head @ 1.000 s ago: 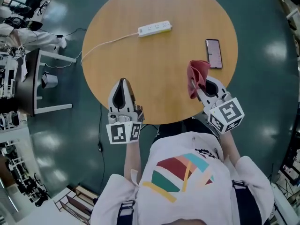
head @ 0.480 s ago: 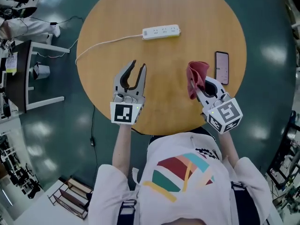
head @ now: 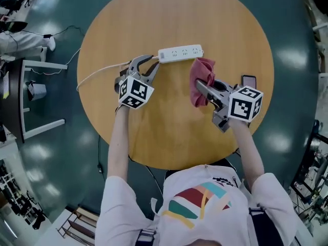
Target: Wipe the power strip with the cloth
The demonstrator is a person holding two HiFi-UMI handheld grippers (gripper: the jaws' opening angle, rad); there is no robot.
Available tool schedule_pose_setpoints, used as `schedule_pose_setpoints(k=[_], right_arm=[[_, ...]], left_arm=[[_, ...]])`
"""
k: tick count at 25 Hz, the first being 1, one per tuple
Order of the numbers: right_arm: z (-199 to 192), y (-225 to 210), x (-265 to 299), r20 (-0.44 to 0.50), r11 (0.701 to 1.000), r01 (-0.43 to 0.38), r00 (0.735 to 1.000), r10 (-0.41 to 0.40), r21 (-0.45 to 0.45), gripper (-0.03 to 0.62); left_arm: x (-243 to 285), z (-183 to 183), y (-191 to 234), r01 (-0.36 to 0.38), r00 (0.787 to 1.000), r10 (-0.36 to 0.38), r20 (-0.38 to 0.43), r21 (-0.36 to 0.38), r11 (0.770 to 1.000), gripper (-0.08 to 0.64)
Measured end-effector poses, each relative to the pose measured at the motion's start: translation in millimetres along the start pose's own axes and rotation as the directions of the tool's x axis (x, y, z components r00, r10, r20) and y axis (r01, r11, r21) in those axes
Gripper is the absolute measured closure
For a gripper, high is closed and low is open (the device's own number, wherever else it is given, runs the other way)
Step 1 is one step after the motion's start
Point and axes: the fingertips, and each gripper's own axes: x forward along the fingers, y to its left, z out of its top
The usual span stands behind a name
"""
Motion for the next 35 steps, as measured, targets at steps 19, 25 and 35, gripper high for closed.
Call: schedule_pose_setpoints(k=[19, 25, 35], right_arm=[[5.9, -76.7, 179.0, -0.404, 0.99, 0.124, 0.903, -0.143, -0.073, 0.552], [1.1, -76.6, 183.2, -0.415, 0.962, 0.153, 0.878, -0.237, -0.226, 0.552], [21.9, -113.0, 126.8, -0.398, 0.9, 0.225, 0.837, -0.375, -0.373, 0.552]], left_arm=[[44.6, -43.0, -16.8, 0.175, 0.963, -0.137, -0.232, 0.151, 0.973, 0.48], [40.2, -55.2, -16.0, 0.211, 0.937, -0.141, -0.32, 0.194, 0.958, 0.483], [43.4, -49.0, -22.1, 0.23, 0.915, -0.14, -0.379, 0.203, 0.952, 0.483]])
